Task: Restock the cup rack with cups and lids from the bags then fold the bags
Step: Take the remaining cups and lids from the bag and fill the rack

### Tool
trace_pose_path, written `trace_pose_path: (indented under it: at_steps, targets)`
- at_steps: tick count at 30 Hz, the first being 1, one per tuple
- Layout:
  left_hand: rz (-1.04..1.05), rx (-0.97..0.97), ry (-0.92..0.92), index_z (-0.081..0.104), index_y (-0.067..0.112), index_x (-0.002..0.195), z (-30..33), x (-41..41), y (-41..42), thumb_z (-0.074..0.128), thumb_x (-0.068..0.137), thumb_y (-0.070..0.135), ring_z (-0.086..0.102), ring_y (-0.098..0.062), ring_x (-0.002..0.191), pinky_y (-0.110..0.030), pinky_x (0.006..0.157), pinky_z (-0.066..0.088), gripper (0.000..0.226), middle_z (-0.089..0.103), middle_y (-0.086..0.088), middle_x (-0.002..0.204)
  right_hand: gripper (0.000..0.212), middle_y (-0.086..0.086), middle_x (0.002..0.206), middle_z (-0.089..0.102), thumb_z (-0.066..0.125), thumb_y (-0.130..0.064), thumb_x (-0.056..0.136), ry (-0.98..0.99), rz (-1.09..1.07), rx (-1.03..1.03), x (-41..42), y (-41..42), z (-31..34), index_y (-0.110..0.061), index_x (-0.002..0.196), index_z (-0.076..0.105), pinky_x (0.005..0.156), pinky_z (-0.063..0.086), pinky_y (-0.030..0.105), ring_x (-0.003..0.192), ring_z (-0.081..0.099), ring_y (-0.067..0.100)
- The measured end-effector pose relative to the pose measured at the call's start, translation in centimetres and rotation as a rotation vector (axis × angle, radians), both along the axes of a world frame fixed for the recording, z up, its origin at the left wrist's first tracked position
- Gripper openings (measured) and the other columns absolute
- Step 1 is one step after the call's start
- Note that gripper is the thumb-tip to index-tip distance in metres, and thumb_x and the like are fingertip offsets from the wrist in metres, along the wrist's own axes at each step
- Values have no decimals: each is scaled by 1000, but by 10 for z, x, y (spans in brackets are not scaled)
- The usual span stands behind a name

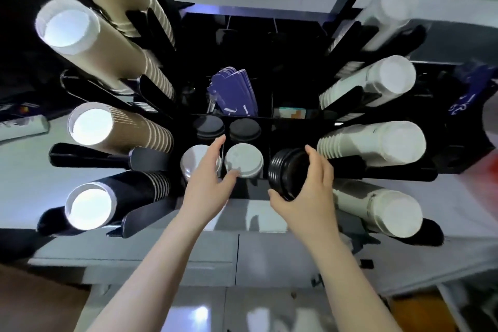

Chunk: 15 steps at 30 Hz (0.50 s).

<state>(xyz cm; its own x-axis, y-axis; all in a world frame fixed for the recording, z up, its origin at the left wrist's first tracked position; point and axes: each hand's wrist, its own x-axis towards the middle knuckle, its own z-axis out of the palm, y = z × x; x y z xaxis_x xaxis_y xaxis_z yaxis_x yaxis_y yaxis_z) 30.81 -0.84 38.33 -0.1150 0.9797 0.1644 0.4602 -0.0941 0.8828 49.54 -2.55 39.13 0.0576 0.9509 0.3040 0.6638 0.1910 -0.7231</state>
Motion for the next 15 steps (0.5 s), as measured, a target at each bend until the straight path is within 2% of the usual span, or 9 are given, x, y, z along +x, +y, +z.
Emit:
trace_pose_path:
  at_steps: [3,6,8,11,13,15]
  targets:
    - [-108,47,184,22,25,150,-5,11,28,57,91,22,18,-9,144,-26,111,22,69,24,6,157,99,-15,142,19,80,-30,70,-25,-53,-15,-1,11,-7,-30,147,18,102,27,21,130,26,5]
    - [-169,20,580,14,23,152,-20,22,53,53,93,32,5,-22,148,-47,116,9,71,10,-2,160,101,-8,148,21,79,-32,70,6,-121,-31,-3,22,-13,-32,147,13,102,27,24,134,28,11]
    - [-133,-60,797,8,24,152,-35,23,59,42,95,47,-3,-21,148,-57,113,3,71,1,-2,161,100,-3,150,23,79,-31,71,-5,-149,-44,-5,33,-17,-31,146,14,104,30,28,135,31,17]
    - [-83,-46,929,9,23,152,-55,26,58,25,96,55,-5,-21,148,-60,111,-3,67,0,-5,161,97,0,155,18,79,-26,73,-189,-130,-87,-6,53,-20,-24,147,16,108,30,33,139,26,23]
    - [-74,-35,954,9,23,152,-59,27,58,22,96,55,-5,-22,148,-61,111,-6,66,0,-5,161,97,2,157,14,79,-22,74,-337,-132,-113,-7,63,-21,-24,148,16,110,30,40,142,21,26]
    - [-74,-40,959,9,23,152,-61,27,60,22,96,55,-6,-22,148,-61,110,-7,67,0,-6,161,98,4,156,17,80,-23,72,-432,-165,-100,-9,71,-20,-24,147,18,108,34,46,141,23,27]
